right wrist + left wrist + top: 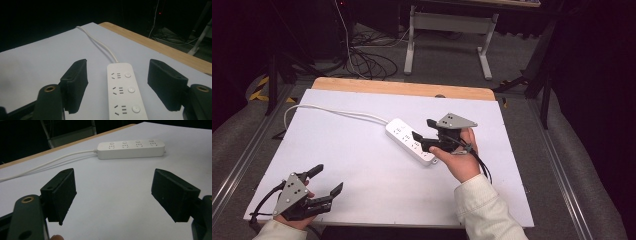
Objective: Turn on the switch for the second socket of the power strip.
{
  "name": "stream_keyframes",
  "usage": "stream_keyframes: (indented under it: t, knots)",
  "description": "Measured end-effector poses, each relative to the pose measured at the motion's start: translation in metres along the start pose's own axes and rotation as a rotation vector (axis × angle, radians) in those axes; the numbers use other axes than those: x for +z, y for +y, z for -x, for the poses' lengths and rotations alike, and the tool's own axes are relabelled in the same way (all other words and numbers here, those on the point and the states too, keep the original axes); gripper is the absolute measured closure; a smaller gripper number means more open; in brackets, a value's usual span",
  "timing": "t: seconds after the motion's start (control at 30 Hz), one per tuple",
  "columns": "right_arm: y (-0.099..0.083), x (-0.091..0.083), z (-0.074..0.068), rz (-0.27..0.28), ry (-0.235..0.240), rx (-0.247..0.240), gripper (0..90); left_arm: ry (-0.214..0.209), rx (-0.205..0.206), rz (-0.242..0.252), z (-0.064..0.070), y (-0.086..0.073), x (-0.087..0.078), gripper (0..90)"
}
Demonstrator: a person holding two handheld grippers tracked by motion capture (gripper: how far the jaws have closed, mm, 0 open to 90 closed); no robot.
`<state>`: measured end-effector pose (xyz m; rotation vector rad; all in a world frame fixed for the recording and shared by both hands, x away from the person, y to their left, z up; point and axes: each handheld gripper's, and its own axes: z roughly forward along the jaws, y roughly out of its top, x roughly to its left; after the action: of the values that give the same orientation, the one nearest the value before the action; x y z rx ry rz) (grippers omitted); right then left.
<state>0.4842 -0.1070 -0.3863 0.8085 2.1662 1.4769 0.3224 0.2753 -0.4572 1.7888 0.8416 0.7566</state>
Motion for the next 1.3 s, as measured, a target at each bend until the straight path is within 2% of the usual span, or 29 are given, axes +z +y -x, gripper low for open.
stream_keyframes:
  t: [0.1,0.17,0.33,0.43,0.57,0.67,0.97,1.03,1.1,1.17,1.23,1.3]
  knots:
    - [-0.001,-0.011,0.0,0.001,-0.018,-0.001,30.4,0.002,0.001,0.001,0.0,0.0,0.0,20.4]
    - [-0.003,-0.018,0.0,0.007,-0.01,0.01,29.0,0.002,0.0,0.0,0.0,0.0,0.0,20.4]
    - [-0.011,-0.034,-0.001,-0.001,-0.006,0.078,25.9,0.001,0.0,-0.006,0.0,0.0,0.001,20.4]
    - [-0.019,-0.042,-0.002,-0.004,-0.006,0.074,23.7,0.003,0.0,-0.006,0.0,0.0,0.001,20.4]
    - [-0.034,-0.05,-0.003,-0.021,-0.015,0.048,22.4,0.009,-0.002,-0.006,0.0,-0.001,0.001,20.4]
    - [-0.046,-0.056,-0.004,-0.004,-0.004,0.03,21.2,0.009,-0.002,-0.005,0.0,-0.001,0.001,20.4]
    - [-0.078,-0.078,-0.001,0.009,0.023,0.071,19.4,0.011,0.0,-0.004,0.0,-0.001,0.001,20.2]
    - [-0.084,-0.083,-0.001,-0.007,0.03,0.081,19.1,0.01,0.003,-0.003,0.001,-0.001,0.001,20.1]
    - [-0.097,-0.088,-0.003,-0.005,0.033,0.125,18.5,0.009,0.01,-0.002,0.0,0.0,0.001,19.8]
    - [-0.102,-0.089,-0.005,-0.017,0.031,0.128,18.5,0.01,0.011,0.001,0.0,0.0,0.001,19.4]
    - [-0.115,-0.091,-0.006,-0.029,0.027,0.144,18.2,0.001,0.005,0.004,0.001,-0.001,0.001,18.3]
    - [-0.118,-0.092,-0.005,-0.033,0.031,0.142,17.7,-0.003,0.002,0.002,0.001,-0.001,0.002,17.5]
